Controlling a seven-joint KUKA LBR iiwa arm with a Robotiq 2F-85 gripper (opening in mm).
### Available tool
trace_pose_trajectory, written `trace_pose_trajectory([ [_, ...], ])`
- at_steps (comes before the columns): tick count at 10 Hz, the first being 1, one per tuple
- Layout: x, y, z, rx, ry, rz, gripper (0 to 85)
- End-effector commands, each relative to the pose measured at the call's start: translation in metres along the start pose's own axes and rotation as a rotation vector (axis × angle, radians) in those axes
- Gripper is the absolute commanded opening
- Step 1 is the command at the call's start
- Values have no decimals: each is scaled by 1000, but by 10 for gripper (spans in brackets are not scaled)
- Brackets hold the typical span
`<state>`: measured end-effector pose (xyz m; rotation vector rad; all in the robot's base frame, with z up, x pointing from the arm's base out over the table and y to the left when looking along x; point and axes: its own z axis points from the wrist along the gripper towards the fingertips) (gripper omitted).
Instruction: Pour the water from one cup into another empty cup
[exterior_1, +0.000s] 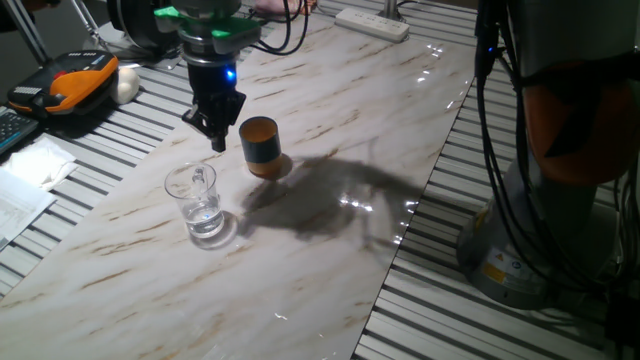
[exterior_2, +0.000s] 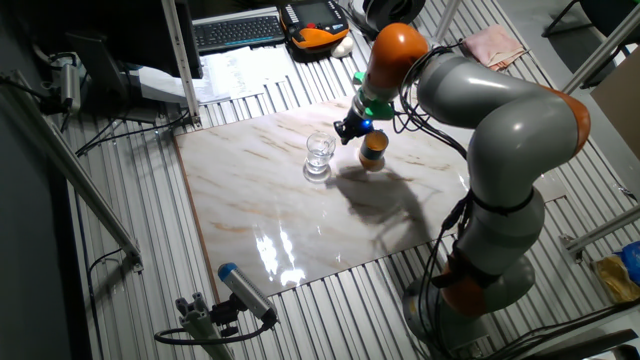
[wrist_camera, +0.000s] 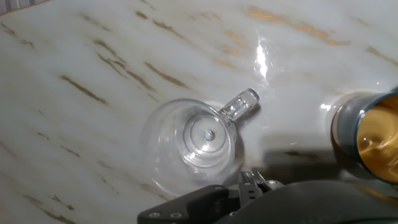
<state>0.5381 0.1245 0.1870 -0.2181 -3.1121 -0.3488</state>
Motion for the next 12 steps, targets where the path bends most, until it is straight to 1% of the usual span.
trace_pose_trajectory([
  [1, -3, 1, 0, -4, 4, 2, 0],
  [2, -11, 2, -1, -5, 7, 3, 0],
  [3, -15, 3, -3, 1, 11, 2, 0],
  [5, -21, 9, -5, 12, 14, 1, 0],
  [6, -24, 10, -4, 10, 20, -2, 0],
  [9, -32, 5, -2, -17, 26, -12, 0],
  [12, -34, 4, 1, -26, 26, -16, 0],
])
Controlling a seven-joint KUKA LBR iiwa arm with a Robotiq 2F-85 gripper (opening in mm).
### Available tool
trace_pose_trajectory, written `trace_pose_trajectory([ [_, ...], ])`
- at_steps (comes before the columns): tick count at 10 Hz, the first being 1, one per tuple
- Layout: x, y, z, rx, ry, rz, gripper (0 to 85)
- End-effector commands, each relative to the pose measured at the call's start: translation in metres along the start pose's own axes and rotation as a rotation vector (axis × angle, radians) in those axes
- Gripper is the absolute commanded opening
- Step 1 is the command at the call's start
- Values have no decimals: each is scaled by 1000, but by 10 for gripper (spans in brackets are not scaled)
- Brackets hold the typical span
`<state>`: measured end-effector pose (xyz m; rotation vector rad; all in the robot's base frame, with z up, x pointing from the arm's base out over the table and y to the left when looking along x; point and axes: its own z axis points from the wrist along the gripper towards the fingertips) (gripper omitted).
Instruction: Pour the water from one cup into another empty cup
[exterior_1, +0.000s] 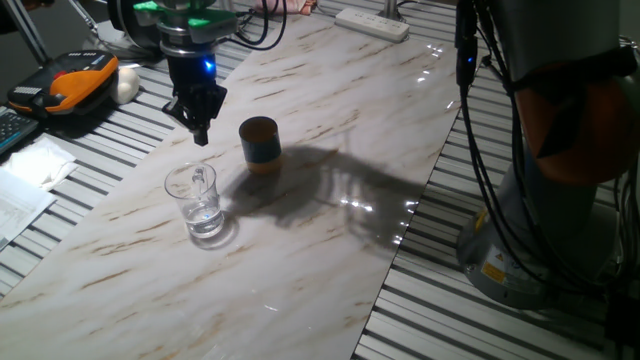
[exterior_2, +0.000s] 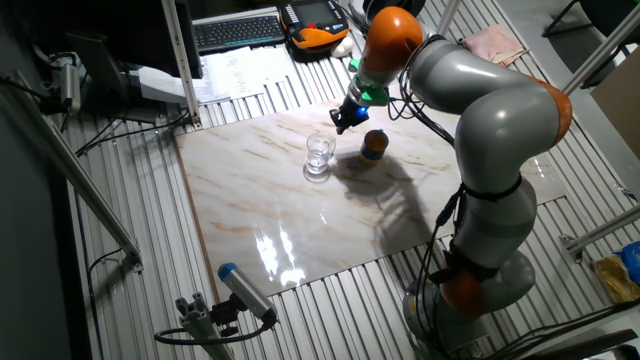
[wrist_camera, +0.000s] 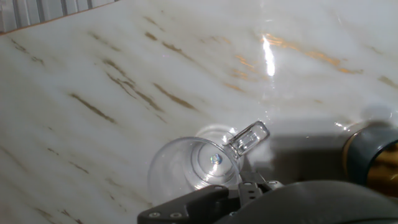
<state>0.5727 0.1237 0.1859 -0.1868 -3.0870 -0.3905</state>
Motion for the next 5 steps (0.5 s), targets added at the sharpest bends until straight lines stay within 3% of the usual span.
trace_pose_trajectory([
  [1, 0, 0, 1, -10, 1, 0, 0],
  [5, -4, -2, 7, -50, 2, 9, 0],
])
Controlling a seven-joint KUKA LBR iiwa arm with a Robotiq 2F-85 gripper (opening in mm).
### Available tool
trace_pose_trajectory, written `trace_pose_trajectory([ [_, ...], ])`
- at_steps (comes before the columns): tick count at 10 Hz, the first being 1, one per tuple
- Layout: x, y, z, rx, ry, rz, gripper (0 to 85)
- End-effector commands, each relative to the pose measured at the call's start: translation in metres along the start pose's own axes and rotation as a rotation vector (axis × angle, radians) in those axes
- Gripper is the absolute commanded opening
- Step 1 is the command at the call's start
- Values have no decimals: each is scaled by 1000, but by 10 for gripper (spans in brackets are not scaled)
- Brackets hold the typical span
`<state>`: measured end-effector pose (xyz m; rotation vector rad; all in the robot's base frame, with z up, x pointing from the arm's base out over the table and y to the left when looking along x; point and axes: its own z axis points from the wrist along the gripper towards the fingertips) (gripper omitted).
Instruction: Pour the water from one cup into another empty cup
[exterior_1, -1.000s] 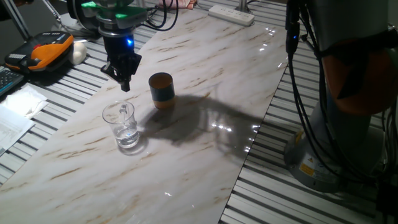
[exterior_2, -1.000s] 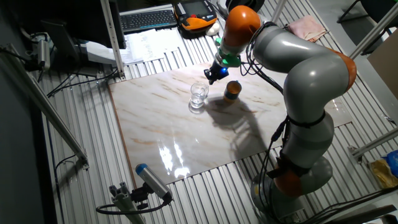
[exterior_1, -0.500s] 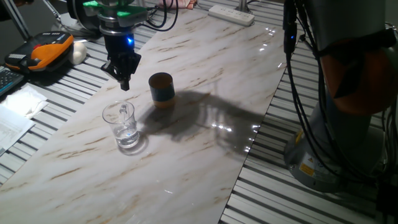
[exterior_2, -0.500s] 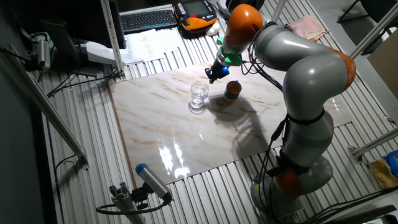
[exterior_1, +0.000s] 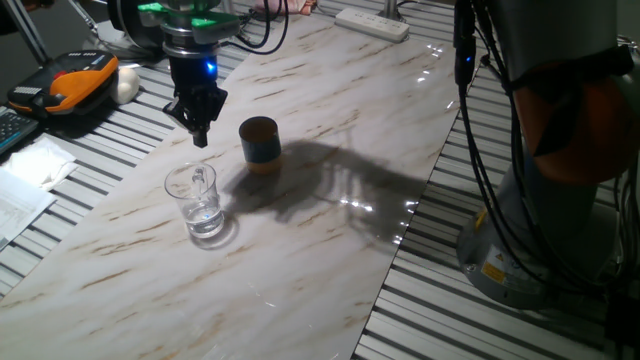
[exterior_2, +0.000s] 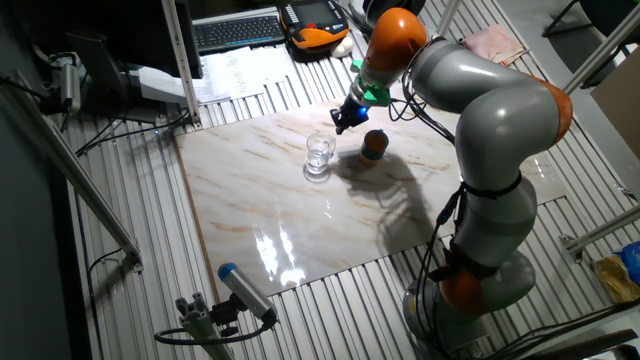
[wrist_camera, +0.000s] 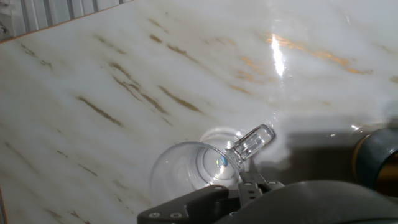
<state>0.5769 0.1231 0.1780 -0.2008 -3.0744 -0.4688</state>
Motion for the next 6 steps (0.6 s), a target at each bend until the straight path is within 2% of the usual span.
trace_pose_trajectory([
  [1, -1, 0, 1, -4, 0, 0, 0],
  [2, -1, 0, 1, -12, 0, -3, 0],
  [3, -2, -1, 0, -32, 3, -2, 0],
  [6, -3, -3, 1, -58, 9, -36, 0],
])
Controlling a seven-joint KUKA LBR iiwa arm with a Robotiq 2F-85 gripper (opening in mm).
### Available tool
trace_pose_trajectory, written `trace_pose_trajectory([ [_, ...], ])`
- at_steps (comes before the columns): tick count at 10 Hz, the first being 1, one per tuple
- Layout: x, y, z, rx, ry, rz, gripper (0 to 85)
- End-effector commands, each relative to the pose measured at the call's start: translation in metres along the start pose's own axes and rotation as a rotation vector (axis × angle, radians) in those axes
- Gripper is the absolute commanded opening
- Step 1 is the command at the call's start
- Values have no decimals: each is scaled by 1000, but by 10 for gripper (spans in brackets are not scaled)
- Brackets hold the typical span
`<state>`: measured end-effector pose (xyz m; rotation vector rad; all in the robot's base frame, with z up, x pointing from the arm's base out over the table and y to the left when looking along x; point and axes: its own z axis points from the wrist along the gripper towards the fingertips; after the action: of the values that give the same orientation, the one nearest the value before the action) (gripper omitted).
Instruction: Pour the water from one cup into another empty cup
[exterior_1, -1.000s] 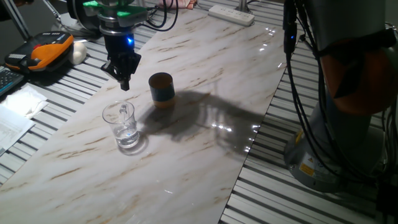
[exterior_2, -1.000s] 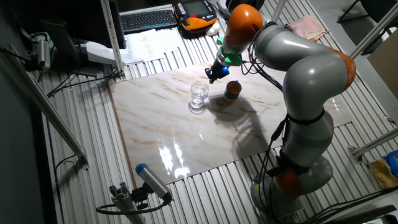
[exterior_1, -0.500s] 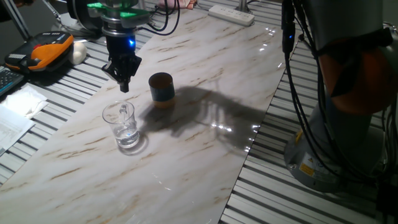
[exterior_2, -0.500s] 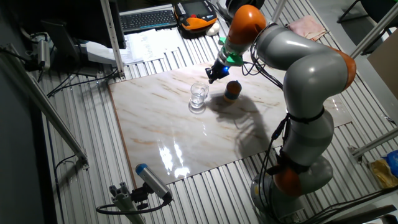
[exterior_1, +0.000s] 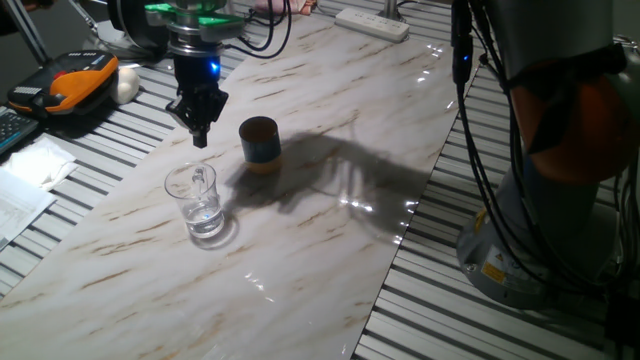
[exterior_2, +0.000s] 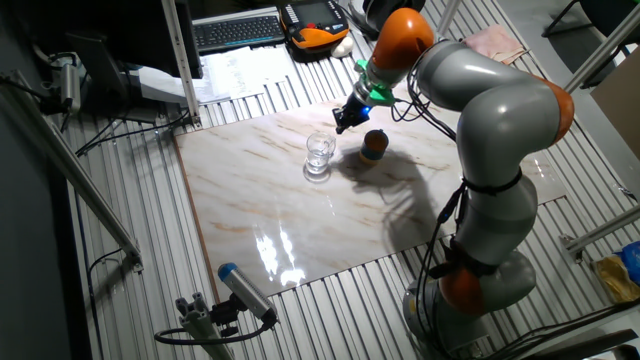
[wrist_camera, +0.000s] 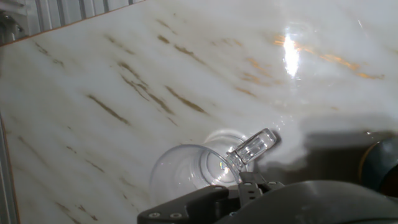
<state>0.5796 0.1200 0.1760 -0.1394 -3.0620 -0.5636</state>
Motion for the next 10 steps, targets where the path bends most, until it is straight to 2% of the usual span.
trace_pose_trajectory([
  [1, 0, 0, 0, -6, 1, -4, 0],
  [3, -1, 0, 2, -30, 3, -17, 0],
  [5, -1, 0, 2, -42, 4, -20, 0],
  [10, -1, 1, 5, -20, 3, -30, 0],
])
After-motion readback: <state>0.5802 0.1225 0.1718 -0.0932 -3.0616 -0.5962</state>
